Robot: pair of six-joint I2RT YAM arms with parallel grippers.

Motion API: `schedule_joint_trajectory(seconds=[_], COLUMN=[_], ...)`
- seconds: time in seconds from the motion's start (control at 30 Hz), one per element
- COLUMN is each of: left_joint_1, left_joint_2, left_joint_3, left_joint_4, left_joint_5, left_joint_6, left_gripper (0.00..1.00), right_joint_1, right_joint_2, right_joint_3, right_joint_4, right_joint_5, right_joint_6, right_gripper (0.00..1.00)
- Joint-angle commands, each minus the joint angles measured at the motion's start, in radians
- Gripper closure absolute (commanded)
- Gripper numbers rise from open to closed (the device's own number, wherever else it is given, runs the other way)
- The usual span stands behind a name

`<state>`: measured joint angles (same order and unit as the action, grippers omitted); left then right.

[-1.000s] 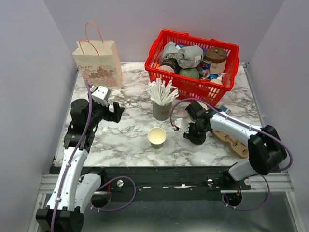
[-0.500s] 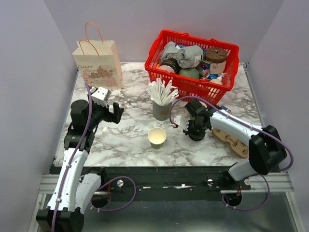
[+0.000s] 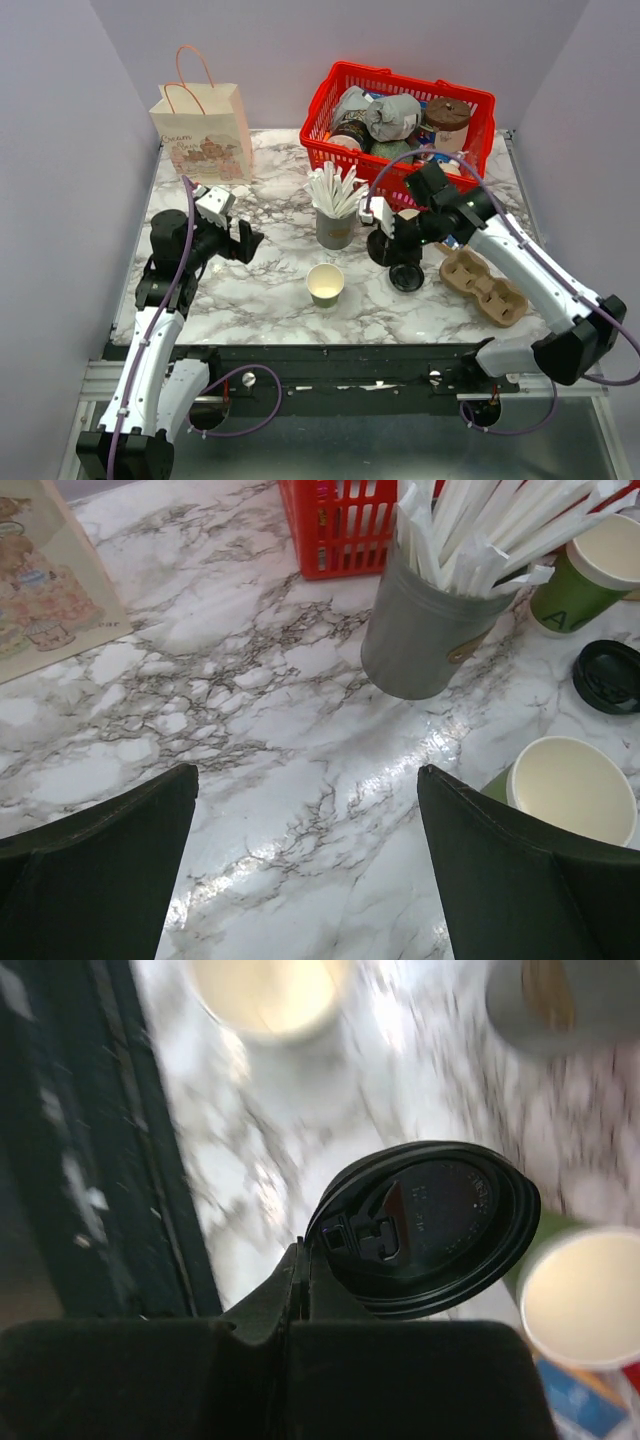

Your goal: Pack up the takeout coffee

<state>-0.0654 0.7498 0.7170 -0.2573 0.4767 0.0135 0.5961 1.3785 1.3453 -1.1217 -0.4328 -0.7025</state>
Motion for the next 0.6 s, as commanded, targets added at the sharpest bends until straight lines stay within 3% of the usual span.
schedule_joint_trajectory(seconds=[0.0, 0.17, 0.3, 0.53, 0.57], left_joint_1=[-0.022, -0.092, -0.157, -0.212, -0.220], left_joint_2=[0.014, 0.066, 0.091, 0.123, 0.122], left_joint_3=[0.011, 0.091, 0.153, 0.179, 0.174], left_joint_4=[-0.040, -0.120, -0.160, -0.220, -0.226], left_joint_5=[0.120, 0.094, 0.059, 0.048, 0.053], left_joint_6=[0.038, 0.106, 0.158, 0.279, 0.292], left_gripper=[0.02, 0.03, 0.03, 0.04, 0.04], right_joint_1=[0.005, 0.002, -0.007, -0.021, -0.022], right_joint_2=[-0.076, -0.124, -0.059, -0.026, -0.018], right_joint_3=[0.063, -0.060, -0.078, -0.290, -0.314], right_joint_4=[0.012, 0.339, 0.394, 0.957, 1.111], right_joint_5=[-0.487, -0.734, -0.846, -0.958, -0.965], right_joint_6=[0.070, 0.248, 0.299, 0.932, 1.083], right_gripper=[0.99, 0.99, 0.99, 0.98, 0.97])
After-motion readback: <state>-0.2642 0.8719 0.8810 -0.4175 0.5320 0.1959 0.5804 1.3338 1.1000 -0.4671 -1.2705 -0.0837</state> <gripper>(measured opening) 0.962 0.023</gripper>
